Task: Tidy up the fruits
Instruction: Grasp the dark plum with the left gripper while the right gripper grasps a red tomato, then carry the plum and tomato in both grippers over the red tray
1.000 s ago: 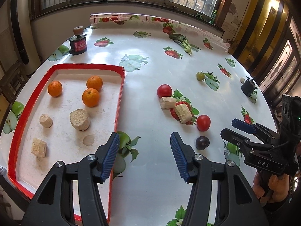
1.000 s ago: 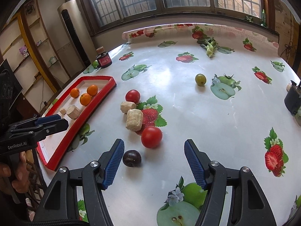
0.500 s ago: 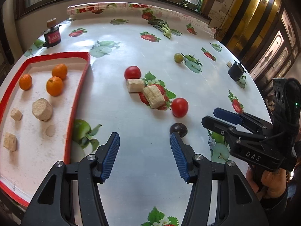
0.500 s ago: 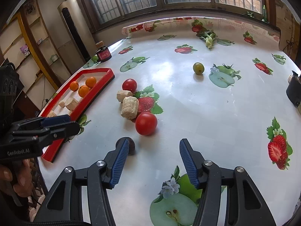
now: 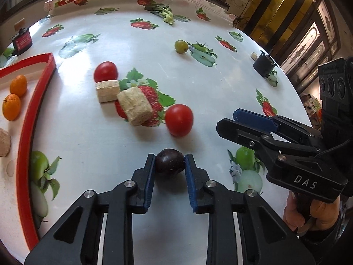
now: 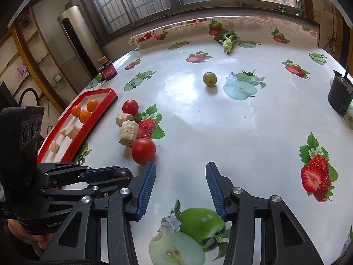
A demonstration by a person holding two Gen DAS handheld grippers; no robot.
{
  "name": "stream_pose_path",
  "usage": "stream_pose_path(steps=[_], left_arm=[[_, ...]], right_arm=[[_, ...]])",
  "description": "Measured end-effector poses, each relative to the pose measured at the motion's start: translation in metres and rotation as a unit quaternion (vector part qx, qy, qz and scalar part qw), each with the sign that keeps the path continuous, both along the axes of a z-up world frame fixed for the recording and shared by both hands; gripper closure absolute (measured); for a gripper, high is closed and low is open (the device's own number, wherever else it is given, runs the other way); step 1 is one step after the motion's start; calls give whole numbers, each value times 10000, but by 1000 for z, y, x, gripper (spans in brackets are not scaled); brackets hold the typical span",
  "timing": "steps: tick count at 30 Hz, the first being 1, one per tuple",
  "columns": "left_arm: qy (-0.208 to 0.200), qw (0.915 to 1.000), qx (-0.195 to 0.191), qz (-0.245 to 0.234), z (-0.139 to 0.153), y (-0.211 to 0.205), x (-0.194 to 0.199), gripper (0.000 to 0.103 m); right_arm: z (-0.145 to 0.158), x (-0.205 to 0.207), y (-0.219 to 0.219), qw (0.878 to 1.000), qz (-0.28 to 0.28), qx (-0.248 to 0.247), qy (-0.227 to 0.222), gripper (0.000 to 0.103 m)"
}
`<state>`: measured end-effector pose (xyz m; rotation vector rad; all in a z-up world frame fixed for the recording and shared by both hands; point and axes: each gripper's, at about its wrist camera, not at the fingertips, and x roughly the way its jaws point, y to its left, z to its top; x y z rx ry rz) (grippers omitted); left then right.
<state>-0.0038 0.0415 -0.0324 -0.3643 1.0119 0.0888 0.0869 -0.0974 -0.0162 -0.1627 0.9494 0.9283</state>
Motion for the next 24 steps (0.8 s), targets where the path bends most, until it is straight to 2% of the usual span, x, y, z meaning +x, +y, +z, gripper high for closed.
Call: stream_pose_path(steps=[7,8,9,15,24], left_arm=[[-88,9993,-42,348,11,26,-26,80],[-97,9992,-27,376,13,28,-28,80],[-114,9991,1,405,15,30,-30,80],[-266,9981,134,542,28,38,-47,80],[-399,9956,361,768,42,48,-73,80]], right_arm=[[-10,-10,54,9988,450,-183,-77,55],[-14,-10,61,9984,472,-283,-104,58],[-18,-10,65,9981,499,-357,-85,69],[-10,-24,59,9981,534,-247,-169,70],[10,-57,69,9958,880,-66,-255,70]])
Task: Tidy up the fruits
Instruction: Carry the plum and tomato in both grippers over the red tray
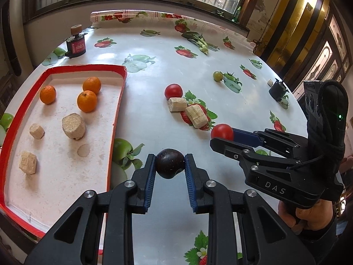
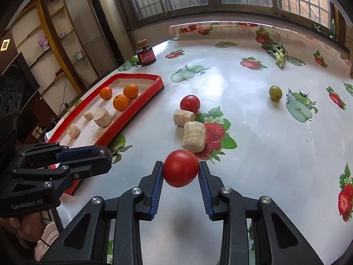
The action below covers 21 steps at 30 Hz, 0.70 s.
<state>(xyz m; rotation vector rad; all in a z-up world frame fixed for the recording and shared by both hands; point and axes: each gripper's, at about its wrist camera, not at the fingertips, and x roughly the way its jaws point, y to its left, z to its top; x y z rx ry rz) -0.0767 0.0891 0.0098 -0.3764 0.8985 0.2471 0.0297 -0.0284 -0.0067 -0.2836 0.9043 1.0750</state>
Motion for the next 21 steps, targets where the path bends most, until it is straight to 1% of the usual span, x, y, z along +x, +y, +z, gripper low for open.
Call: stream_pose_path(steps=[9,21], left_arm=[[-17,9995,2,308,1,16,-26,80],[-60,9972,61,739,3,41,-59,80]], right_arm=[[8,-29,17,9994,343,71,11,70],[18,-57,49,9968,775,178,-39,70]])
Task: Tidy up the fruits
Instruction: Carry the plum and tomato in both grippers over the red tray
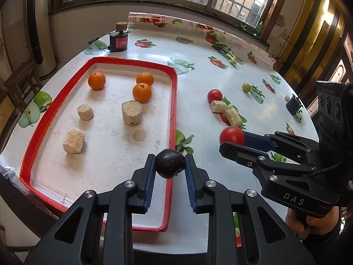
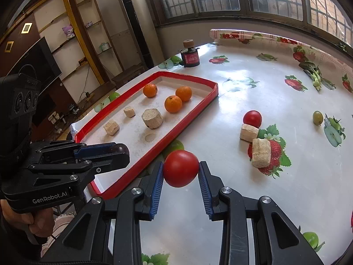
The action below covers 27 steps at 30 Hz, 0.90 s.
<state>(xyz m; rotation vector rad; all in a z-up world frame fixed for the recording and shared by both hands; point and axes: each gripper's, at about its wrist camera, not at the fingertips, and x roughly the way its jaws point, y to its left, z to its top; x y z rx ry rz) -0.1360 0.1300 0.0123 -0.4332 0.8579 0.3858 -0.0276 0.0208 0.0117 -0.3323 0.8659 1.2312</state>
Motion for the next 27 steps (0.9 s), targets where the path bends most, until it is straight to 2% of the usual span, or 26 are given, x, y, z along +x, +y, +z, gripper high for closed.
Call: stream_pose_path(steps=[18,27], left_arm=[[4,9988,-9,484,-5,39,-36,79],[32,9959,-269,858,-18,66,-68,79]], right_arm=[[4,-32,43,9988,489,20,-6,70],[-6,-49,68,9968,791,-94,44,71]])
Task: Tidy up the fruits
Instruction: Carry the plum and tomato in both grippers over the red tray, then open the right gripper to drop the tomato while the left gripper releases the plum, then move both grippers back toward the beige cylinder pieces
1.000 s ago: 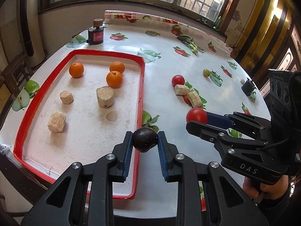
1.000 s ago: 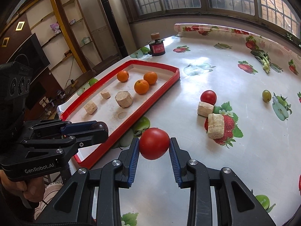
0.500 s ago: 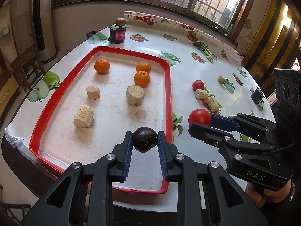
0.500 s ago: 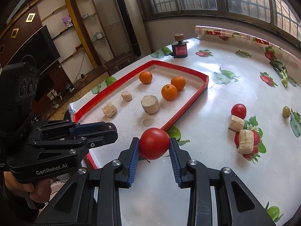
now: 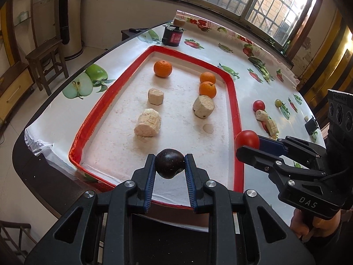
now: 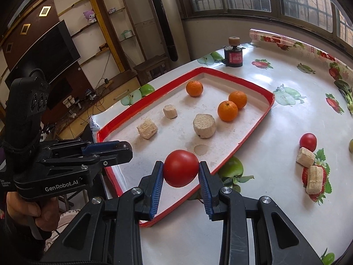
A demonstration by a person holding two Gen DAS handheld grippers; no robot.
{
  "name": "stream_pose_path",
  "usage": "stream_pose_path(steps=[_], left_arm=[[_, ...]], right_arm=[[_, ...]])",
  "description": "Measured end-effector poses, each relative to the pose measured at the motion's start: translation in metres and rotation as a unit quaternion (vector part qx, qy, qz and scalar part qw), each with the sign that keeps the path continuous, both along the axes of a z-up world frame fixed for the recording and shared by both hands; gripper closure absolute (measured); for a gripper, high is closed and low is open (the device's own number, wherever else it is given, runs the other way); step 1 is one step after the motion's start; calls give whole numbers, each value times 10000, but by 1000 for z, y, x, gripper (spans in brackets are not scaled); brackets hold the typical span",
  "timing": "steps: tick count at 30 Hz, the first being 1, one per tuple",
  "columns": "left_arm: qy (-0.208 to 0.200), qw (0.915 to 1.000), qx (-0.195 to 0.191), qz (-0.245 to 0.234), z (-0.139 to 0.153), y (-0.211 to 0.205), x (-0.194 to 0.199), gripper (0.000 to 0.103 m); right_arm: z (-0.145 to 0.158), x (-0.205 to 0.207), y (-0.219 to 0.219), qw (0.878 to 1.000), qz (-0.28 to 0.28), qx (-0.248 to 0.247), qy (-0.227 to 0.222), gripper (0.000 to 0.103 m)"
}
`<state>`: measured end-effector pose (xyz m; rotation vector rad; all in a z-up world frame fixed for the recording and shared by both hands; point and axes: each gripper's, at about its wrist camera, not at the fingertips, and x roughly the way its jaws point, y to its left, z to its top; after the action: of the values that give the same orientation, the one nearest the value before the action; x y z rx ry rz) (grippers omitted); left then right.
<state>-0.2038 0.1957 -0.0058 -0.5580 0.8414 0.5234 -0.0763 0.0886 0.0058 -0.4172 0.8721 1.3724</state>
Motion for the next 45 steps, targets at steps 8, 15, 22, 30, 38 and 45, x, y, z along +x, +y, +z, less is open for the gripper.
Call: stream_pose_path(steps=[8,15,22,30,38,45], left_arm=[[55,9999,-80,96,-9,12,-1,79],[189,9997,-52,167,-17,21,0,79],[329,9993,-1,199,-21,23,2,78],[413,9989,11,241,-18,18,4,69],[370,9988,184,270,-7,8,3,61],[288,9991,272,164,3,-2,7,61]], right_arm=[[-16,-9,24,9996,180,-224,9,71],[-26,-7,39,9990,228,-385,-64,71],[-37,-9,48,9978,307,-570,-165,70],[-30,-8,40,9985,226,-466,-164,56],[-11,0,15,9998,92,-173,-101,54],[3,21,-20,9996,-284,84,-34,54]])
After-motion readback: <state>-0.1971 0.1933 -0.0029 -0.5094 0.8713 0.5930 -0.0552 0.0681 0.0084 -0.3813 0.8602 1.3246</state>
